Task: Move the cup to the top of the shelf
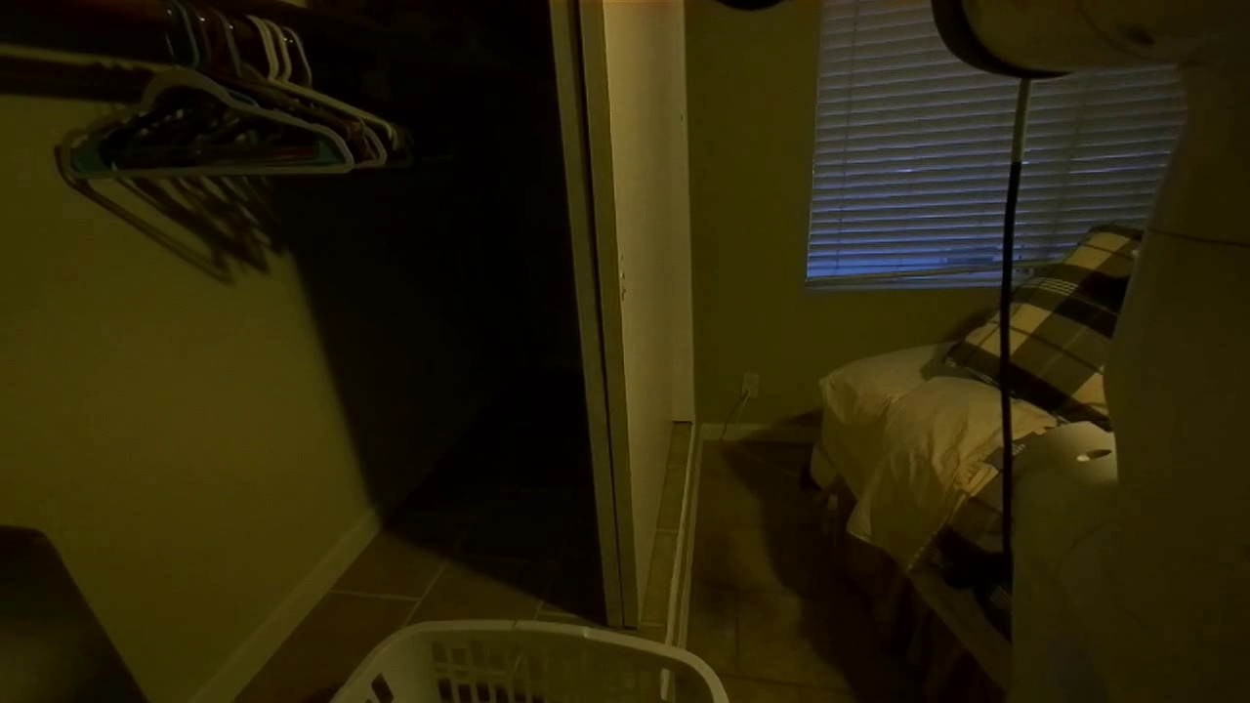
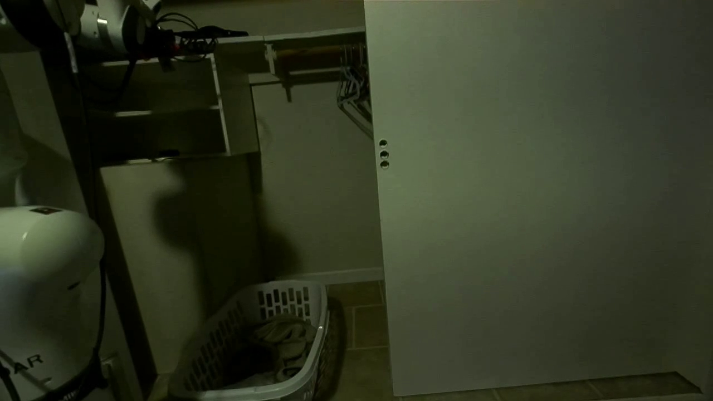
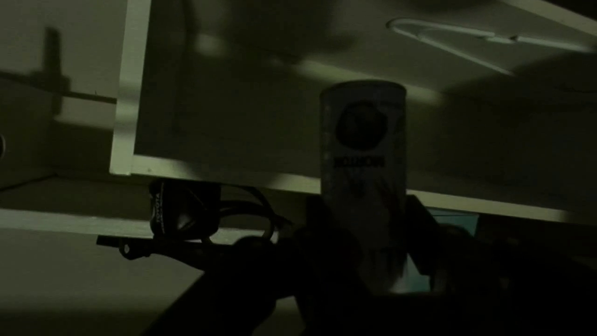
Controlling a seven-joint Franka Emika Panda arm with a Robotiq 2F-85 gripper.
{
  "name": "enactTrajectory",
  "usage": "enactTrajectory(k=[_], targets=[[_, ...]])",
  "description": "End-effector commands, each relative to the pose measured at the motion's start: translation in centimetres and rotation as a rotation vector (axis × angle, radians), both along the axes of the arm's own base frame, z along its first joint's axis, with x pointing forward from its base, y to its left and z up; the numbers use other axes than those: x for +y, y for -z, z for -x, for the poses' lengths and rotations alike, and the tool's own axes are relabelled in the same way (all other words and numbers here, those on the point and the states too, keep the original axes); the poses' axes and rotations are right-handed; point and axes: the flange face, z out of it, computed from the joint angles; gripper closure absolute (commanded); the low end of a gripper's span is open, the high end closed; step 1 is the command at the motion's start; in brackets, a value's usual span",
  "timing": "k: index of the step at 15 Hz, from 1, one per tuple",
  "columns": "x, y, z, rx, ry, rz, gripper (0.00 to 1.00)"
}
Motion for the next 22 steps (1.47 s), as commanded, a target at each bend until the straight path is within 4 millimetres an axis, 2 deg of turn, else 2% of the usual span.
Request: enactTrajectory(k=[1,5,8,13,22], targets=[[-0.2,-2.2,0.7,-0.069,-0.028,-0.024,0.81],[0.0,-4.1,0.3,-0.11,-0.05,-0.05,0.81],[0.4,-5.1,-1.0,-0.106,-0.074,-0.056,0.81],[1.4,-5.8,-3.3,-0.077,-0.115,-0.053,0.81],[2.6,-7.3,-5.1,-0.065,-0.154,-0.06,0.81]])
